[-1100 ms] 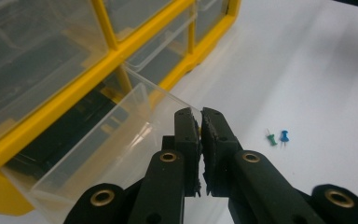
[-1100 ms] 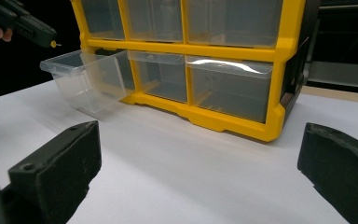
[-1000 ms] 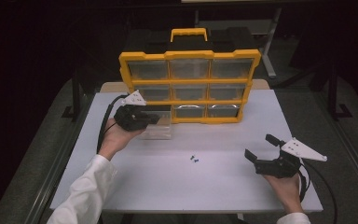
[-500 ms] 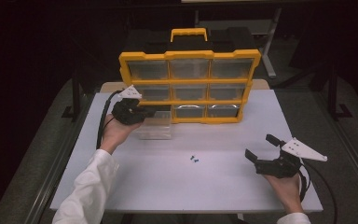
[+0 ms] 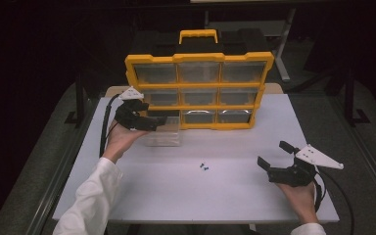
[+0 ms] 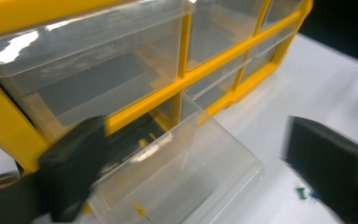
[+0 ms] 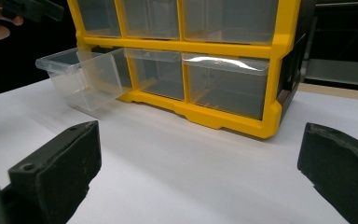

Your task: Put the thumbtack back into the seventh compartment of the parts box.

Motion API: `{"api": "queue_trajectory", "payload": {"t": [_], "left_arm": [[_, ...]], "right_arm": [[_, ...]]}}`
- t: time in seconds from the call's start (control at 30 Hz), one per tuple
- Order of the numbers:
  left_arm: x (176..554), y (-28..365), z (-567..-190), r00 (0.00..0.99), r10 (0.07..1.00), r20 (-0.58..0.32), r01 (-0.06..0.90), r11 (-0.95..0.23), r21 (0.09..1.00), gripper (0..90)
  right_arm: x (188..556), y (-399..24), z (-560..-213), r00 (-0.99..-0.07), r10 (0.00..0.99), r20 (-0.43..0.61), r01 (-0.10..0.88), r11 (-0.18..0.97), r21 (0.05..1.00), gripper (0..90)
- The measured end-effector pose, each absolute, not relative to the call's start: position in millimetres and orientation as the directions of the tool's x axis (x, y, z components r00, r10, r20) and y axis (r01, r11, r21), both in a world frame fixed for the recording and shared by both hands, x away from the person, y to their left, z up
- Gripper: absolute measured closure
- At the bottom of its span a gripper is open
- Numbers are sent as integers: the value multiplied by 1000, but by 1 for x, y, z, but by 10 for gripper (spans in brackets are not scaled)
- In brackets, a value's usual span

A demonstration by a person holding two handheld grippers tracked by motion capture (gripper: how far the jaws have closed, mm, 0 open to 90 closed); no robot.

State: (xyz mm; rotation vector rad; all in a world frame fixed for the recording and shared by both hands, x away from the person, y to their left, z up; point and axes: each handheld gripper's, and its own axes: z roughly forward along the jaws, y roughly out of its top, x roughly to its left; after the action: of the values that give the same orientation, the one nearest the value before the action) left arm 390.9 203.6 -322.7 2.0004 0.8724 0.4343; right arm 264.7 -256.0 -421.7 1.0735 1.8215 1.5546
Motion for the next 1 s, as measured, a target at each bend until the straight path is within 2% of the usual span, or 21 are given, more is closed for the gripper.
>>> {"api": "queue_trajectory", "payload": {"t": [0.03, 0.5, 1.0], "left_arm": [[390, 201, -323, 691, 722, -16, 411, -375, 831, 0], [360, 167, -327, 777, 629, 15, 337, -436, 835, 0], [340, 127, -346, 836, 549, 19, 313, -504, 805, 0]], "right_arm": [[265, -256, -422, -557, 824, 109, 237, 31, 971, 0], [265, -256, -422, -555, 825, 106, 232, 31, 972, 0], [264, -257, -421, -556, 824, 108, 230, 28, 973, 0]]}}
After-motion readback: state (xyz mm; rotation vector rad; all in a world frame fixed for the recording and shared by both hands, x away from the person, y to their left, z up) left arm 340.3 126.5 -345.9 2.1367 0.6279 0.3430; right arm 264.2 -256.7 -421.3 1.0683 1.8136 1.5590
